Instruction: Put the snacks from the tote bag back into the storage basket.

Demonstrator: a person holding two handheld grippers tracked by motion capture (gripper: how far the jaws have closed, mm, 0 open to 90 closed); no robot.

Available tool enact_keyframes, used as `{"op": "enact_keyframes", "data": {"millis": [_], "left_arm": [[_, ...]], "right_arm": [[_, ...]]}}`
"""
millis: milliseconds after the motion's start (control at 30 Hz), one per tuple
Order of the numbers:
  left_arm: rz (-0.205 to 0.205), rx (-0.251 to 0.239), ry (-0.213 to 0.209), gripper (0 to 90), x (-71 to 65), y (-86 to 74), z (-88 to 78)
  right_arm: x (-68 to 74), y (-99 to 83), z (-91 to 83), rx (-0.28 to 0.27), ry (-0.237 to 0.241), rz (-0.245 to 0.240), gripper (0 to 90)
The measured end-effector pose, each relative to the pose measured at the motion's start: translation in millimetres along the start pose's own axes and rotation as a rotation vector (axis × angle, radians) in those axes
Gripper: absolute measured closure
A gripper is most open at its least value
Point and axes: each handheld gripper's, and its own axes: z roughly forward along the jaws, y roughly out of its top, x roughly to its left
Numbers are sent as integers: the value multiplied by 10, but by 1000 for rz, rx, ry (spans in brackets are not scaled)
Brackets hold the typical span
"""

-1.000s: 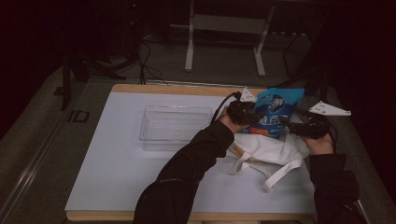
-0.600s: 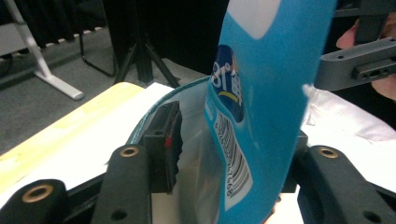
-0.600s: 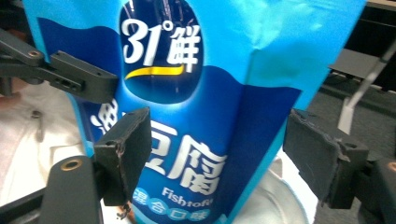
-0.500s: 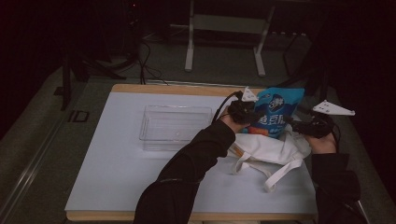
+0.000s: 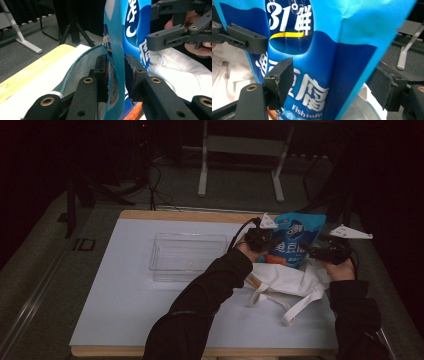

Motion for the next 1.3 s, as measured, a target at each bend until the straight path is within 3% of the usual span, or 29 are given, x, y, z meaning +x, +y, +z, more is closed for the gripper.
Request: {"op": "enact_keyframes", "data": {"millis": [167, 233, 367, 467, 667, 833, 1300], "left_arm": [[-8, -2, -2, 809, 11, -13, -6], [0, -1, -1, 848, 5, -22, -4], [-1, 1, 8, 882, -4, -26, 5], [-11, 3, 3, 896, 5, -21, 16], [-11, 2, 17, 900, -21, -26, 30], [-30, -8, 21, 900, -14, -34, 18], [-15, -15, 22, 900, -42, 127, -98]], "right_arm": [[6, 14, 46, 11, 22, 8, 255], [12, 15, 53, 14, 17, 5, 301], [45, -3, 32, 15, -24, -13, 488], [31, -14, 26, 24, 25, 17, 654], [114, 17, 44, 64, 42, -38, 812], [175, 38, 39, 75, 29, -64, 854], [226, 167, -51, 61, 25, -65, 874]]}}
